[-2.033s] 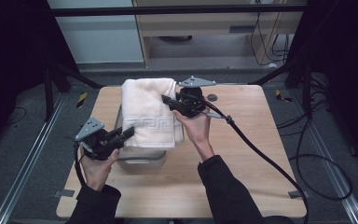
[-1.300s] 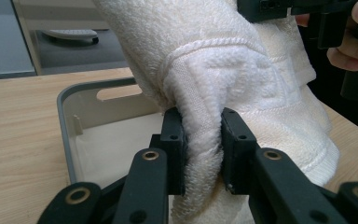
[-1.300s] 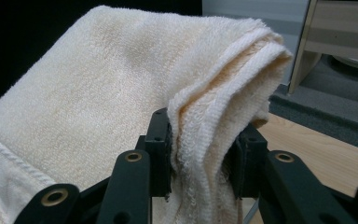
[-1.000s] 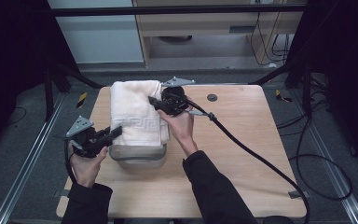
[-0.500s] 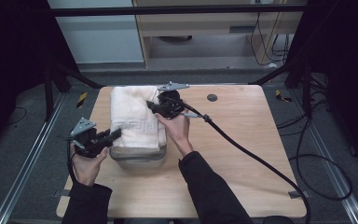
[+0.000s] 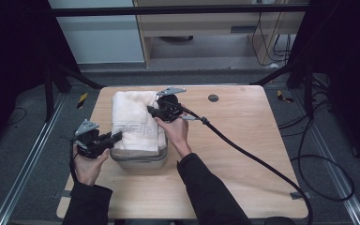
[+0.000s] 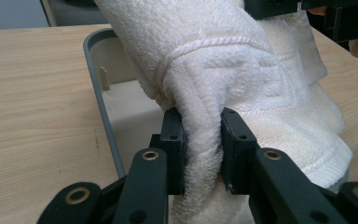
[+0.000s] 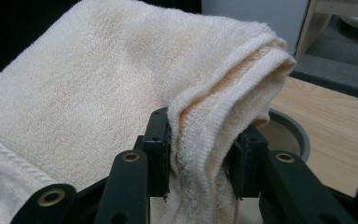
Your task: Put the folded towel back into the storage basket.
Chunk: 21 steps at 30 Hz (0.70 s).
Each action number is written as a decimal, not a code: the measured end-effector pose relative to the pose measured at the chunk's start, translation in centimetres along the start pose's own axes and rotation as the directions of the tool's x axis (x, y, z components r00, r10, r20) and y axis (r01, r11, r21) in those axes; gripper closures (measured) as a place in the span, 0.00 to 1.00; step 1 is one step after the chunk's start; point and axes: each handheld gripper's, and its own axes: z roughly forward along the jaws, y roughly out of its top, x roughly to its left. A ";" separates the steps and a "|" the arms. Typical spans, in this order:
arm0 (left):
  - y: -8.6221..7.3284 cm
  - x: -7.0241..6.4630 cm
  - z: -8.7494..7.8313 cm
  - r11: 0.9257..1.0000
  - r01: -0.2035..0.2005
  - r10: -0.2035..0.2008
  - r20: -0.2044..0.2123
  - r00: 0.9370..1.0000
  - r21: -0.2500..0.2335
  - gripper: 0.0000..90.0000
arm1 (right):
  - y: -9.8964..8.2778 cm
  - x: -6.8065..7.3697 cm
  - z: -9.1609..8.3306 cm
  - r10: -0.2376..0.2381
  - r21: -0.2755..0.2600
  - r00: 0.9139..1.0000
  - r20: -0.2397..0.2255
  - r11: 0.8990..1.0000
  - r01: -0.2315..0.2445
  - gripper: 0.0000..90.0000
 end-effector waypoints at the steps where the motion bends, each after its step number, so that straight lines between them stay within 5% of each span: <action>1: 0.0 0.0 0.0 1.000 0.000 0.000 0.000 1.000 0.000 0.81 | 0.0 0.0 0.0 0.000 0.000 1.000 0.000 1.000 0.000 0.72; 21: -1.1 0.2 2.1 0.997 -0.015 0.018 -0.037 0.999 0.071 0.81 | -2.2 -0.5 1.4 0.012 0.048 1.000 0.028 0.999 -0.013 0.71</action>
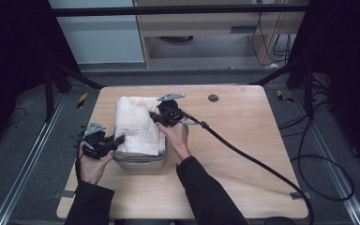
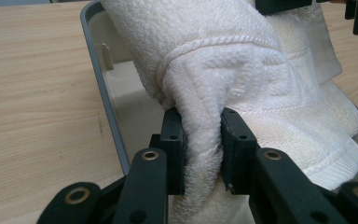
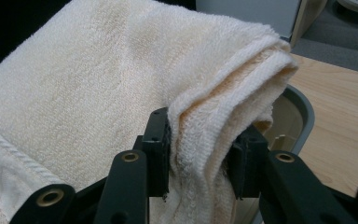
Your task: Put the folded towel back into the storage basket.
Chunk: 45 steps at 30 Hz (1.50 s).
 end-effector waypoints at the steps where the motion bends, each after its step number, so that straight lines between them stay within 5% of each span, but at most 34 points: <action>1: 0.0 0.0 0.1 1.000 -0.001 0.001 -0.001 1.000 0.001 0.81 | -0.2 0.0 0.2 -0.007 0.002 1.000 0.006 1.000 0.007 0.71; 19: -0.7 0.0 1.6 0.998 -0.012 0.014 -0.026 1.000 0.064 0.80 | -1.9 -0.5 1.1 0.002 0.032 1.000 0.018 0.999 -0.002 0.70; 36: -0.9 0.2 2.1 0.996 0.003 0.001 -0.055 0.999 0.090 0.68 | -2.5 -0.5 1.4 -0.060 0.057 0.997 0.051 0.997 0.057 0.63; 45: -0.1 -0.1 0.6 1.000 -0.008 0.007 -0.065 0.998 -0.007 0.62 | -1.8 -0.3 0.1 -0.084 0.007 0.996 0.038 0.996 0.083 0.58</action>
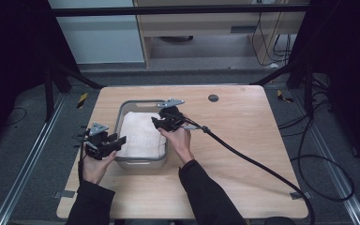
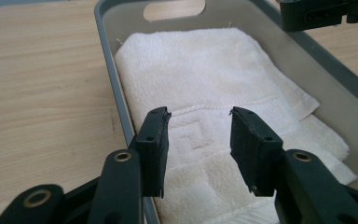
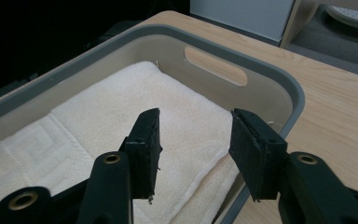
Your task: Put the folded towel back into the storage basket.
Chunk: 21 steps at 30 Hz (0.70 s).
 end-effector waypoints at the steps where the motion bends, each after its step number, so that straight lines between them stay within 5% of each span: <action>1: 0.0 0.0 0.0 1.000 0.000 0.000 0.000 1.000 0.000 0.61 | 0.0 0.0 0.0 0.000 0.000 1.000 0.000 1.000 0.000 0.58; 9: 0.2 -0.6 -0.8 0.997 -0.040 0.041 0.012 0.999 -0.069 0.54 | 0.2 -0.9 -2.7 0.024 -0.047 0.999 -0.027 0.999 -0.025 0.47; 14: 0.1 -1.4 -1.1 0.993 -0.080 0.081 0.005 0.997 -0.086 0.47 | -0.2 -2.2 -5.9 0.020 -0.102 1.000 -0.017 0.995 -0.022 0.33; 21: -0.4 -1.6 -1.4 0.991 -0.076 0.079 0.020 0.997 -0.108 0.40 | -1.6 -3.6 -9.2 0.004 -0.112 1.000 -0.008 0.994 -0.005 0.25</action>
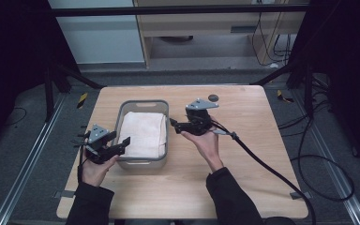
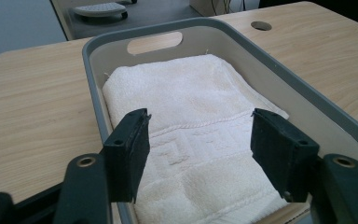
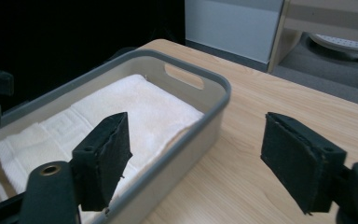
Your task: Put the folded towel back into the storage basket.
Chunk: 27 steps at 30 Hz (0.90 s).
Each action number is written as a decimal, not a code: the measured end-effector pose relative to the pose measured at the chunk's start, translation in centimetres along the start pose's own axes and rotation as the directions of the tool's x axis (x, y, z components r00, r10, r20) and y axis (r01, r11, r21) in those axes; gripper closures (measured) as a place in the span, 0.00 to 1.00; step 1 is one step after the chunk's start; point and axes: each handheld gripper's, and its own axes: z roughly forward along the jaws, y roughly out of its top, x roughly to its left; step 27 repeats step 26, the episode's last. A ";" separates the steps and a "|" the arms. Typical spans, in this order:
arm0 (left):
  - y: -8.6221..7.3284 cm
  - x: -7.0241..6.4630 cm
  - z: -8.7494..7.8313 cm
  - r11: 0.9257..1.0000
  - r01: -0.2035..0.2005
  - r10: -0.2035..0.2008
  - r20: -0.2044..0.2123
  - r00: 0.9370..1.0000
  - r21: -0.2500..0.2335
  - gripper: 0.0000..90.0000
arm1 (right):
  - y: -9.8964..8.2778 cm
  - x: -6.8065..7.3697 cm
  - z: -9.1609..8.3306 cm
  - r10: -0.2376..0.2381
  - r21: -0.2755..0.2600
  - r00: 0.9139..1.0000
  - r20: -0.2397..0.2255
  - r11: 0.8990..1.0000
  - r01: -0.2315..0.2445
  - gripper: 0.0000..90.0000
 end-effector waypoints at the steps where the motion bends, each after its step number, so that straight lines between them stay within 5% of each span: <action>1: -0.1 0.0 -0.1 1.000 0.003 -0.003 0.004 1.000 -0.010 0.38 | -0.5 -0.5 -1.1 0.006 -0.003 1.000 0.000 1.000 -0.006 0.24; 14: -1.1 -0.1 -1.4 0.998 0.005 -0.004 0.026 1.000 -0.062 0.27 | -4.6 -3.5 -7.4 0.039 0.009 0.998 0.042 0.999 -0.039 0.16; 22: -2.4 0.6 -2.6 0.997 -0.004 0.004 -0.004 1.000 -0.072 0.26 | -8.8 -6.1 -10.9 0.070 0.026 0.992 0.101 0.997 -0.073 0.15; 25: -3.1 1.2 -3.0 0.997 -0.005 0.003 -0.019 1.000 -0.078 0.27 | -11.0 -7.7 -12.6 0.118 0.038 0.983 0.138 0.991 -0.125 0.15; 27: -3.3 1.3 -3.2 0.997 -0.004 0.002 -0.023 1.000 -0.078 0.27 | -11.0 -7.7 -12.6 0.118 0.038 0.983 0.138 0.991 -0.125 0.15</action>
